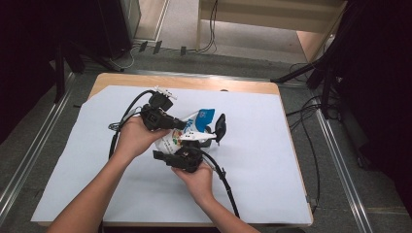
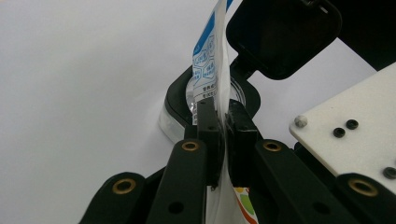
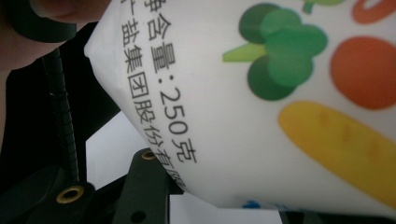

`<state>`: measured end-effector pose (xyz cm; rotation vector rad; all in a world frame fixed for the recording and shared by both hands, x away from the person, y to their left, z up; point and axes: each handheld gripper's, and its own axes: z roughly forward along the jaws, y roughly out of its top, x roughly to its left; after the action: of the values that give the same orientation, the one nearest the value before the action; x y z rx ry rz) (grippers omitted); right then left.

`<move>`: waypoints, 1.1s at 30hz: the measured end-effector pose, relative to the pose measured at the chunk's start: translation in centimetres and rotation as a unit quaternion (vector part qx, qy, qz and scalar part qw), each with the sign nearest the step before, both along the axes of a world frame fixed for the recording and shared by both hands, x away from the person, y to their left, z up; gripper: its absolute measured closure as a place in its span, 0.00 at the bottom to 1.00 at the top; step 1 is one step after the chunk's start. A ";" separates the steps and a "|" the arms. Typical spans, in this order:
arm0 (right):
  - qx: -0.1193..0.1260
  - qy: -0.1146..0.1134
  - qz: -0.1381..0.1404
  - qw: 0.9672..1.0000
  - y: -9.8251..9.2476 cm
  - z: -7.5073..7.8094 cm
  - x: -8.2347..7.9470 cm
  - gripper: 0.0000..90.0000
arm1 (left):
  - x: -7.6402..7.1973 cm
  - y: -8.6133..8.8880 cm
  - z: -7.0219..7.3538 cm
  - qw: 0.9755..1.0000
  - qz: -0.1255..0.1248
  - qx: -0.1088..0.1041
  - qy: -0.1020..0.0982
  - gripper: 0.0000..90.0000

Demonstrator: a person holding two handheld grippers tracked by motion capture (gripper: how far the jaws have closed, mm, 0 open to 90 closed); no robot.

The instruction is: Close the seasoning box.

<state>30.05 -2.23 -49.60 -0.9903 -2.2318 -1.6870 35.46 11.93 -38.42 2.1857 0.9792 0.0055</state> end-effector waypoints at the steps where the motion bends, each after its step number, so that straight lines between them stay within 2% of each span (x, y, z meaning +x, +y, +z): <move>1: -0.001 -0.001 0.001 1.000 0.0 0.0 0.0 0.74 | 0.0 0.0 0.0 1.000 0.001 0.000 0.000 0.97; 6: -0.010 -0.006 0.003 1.000 0.2 0.1 -0.1 0.72 | 0.0 -0.1 0.1 1.000 0.006 0.005 0.005 0.99; 9: -0.031 -0.024 0.002 0.999 0.4 0.3 -0.2 0.67 | 0.1 -0.1 0.2 1.000 0.009 0.007 0.004 0.99; 14: -0.041 -0.028 0.000 0.999 0.4 0.3 -0.2 0.71 | 0.1 -0.2 0.2 1.000 0.008 0.005 0.004 0.99; 33: -0.028 -0.012 0.004 1.000 0.2 0.3 0.0 0.77 | 0.1 -0.1 0.0 1.000 0.004 0.000 0.003 0.98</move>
<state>30.01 -2.00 -49.27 -0.9774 -2.3078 -1.6491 35.58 11.86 -38.45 2.1827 0.9917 0.0021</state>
